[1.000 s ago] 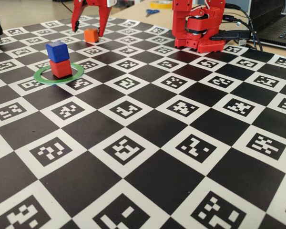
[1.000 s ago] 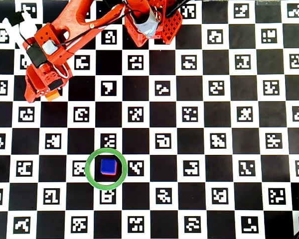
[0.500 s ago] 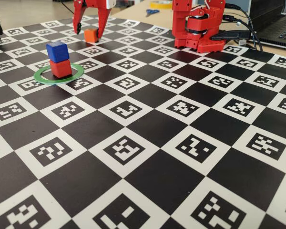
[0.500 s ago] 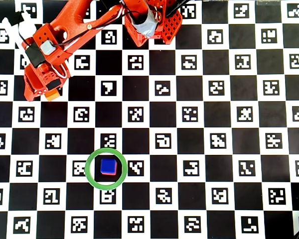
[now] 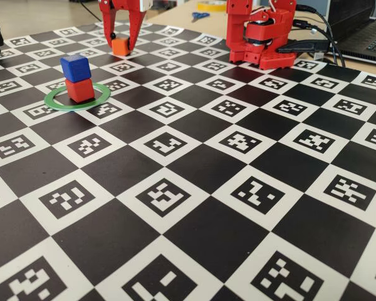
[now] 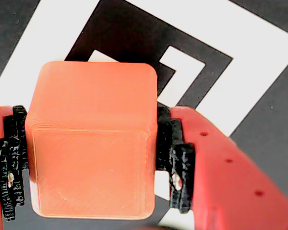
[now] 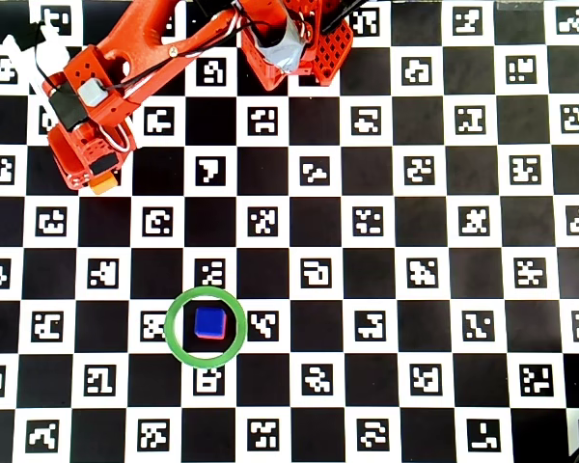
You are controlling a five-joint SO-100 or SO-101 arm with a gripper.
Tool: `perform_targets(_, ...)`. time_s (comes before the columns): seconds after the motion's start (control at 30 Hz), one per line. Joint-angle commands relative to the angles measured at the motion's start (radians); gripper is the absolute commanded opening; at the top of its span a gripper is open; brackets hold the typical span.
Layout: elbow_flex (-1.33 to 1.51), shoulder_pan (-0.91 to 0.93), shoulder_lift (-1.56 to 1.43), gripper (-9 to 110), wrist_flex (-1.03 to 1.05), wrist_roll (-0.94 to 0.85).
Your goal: Grab the red cube then put it in the green circle then put the blue cube on top and finally the orange cube on top
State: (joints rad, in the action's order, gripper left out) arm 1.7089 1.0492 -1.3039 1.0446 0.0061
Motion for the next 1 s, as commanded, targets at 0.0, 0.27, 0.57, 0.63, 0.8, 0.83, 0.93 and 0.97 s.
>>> perform_targets(0.0,-0.002,0.0,-0.04,10,-0.017,-0.006)
perform_targets(0.27,-0.014,-0.006,-0.058,8,-0.009,-0.02)
perform_targets(0.57,-0.153,-0.014,-0.061,7,0.1,-0.058)
perform_targets(0.63,-0.193,-0.011,-0.061,6,0.118,-0.08)
perform_targets(0.8,-0.295,-0.011,-0.052,6,0.156,-0.132)
perform_targets(0.83,-0.311,-0.015,-0.052,6,0.167,-0.147)
perform_targets(0.93,-0.359,-0.038,-0.055,4,0.206,-0.209)
perform_targets(0.97,-0.379,-0.049,-0.057,4,0.227,-0.224)
